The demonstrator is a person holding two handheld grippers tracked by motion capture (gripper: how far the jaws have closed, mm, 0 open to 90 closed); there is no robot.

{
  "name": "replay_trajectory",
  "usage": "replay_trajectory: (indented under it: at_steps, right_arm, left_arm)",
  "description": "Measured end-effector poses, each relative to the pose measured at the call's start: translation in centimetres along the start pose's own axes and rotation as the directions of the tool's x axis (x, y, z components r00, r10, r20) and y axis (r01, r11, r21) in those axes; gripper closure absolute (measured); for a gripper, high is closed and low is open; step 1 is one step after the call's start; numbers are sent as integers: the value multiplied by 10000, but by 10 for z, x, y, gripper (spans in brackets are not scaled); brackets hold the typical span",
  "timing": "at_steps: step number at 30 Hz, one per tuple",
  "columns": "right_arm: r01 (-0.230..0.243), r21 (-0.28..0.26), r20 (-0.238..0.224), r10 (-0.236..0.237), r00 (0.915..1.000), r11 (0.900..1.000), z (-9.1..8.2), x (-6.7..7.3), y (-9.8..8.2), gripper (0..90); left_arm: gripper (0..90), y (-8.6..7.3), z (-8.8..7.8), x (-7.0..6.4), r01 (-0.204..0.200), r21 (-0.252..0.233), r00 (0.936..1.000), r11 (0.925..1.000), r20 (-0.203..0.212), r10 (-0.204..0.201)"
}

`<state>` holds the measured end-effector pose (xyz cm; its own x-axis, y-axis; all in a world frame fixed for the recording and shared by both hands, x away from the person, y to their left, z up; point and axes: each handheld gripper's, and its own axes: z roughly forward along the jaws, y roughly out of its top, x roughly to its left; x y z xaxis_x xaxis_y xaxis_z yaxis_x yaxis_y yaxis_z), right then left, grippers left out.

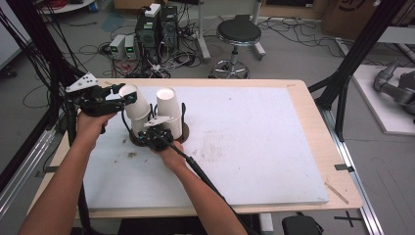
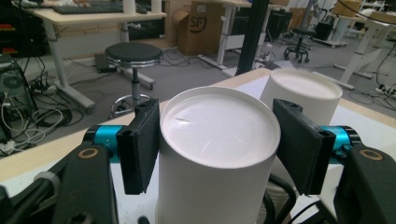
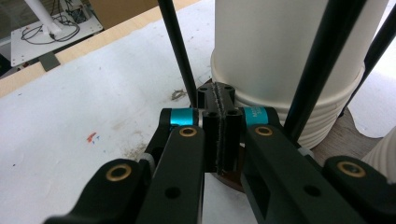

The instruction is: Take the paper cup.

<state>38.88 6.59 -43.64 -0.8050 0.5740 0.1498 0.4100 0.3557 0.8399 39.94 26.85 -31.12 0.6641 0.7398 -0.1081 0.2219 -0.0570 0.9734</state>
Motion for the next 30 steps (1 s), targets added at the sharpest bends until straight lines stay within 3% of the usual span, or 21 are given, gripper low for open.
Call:
replay_trajectory:
  at_steps: [5,9,13,14,19,22,23,24,27,30]
  right_arm:
    - [139,-2,-213,-139,9997,9999,-3,0,1,900]
    - [813,-380,-676,-837,9942,9960,-17,2,2,899]
    - [966,-621,-809,-1015,9915,9934,-29,-1,3,894]
    - [1022,-809,-898,-1094,9899,9915,-40,-5,2,892]
    - [1126,-880,-994,-1212,9876,9897,-60,-16,1,879]
    - [1140,-913,-1016,-1231,9872,9893,-76,-24,0,870]
    - [1283,-1000,-1016,-1384,9852,9867,-89,-31,-2,845]
    - [1283,-1000,-1016,-1384,9852,9867,-89,-31,-2,845]
    - [1413,-1045,-946,-1513,9840,9844,-104,-43,-6,770]
    - [1232,-985,-1136,-1341,9844,9875,-120,-59,-11,662]
  left_arm:
    - [351,15,-6,-7,-21,-114,10000,9999,-30,21]
    - [352,27,-13,-14,-172,-184,9999,9997,0,172]
    - [352,38,-20,-23,-298,-322,9995,9990,33,299]
    - [353,41,-22,-26,-389,-333,9992,9987,51,391]
    - [354,48,-28,-36,-514,-328,9985,9981,155,519]
    - [356,48,-31,-41,-469,-297,9985,9985,280,478]
    - [357,48,-32,-42,-456,-266,9983,9986,341,465]
    - [357,47,-33,-43,-452,-255,9982,9987,377,461]
    - [357,42,-37,-49,-393,-213,9986,9990,349,400]
    - [357,37,-40,-52,-215,-284,9990,9994,388,226]
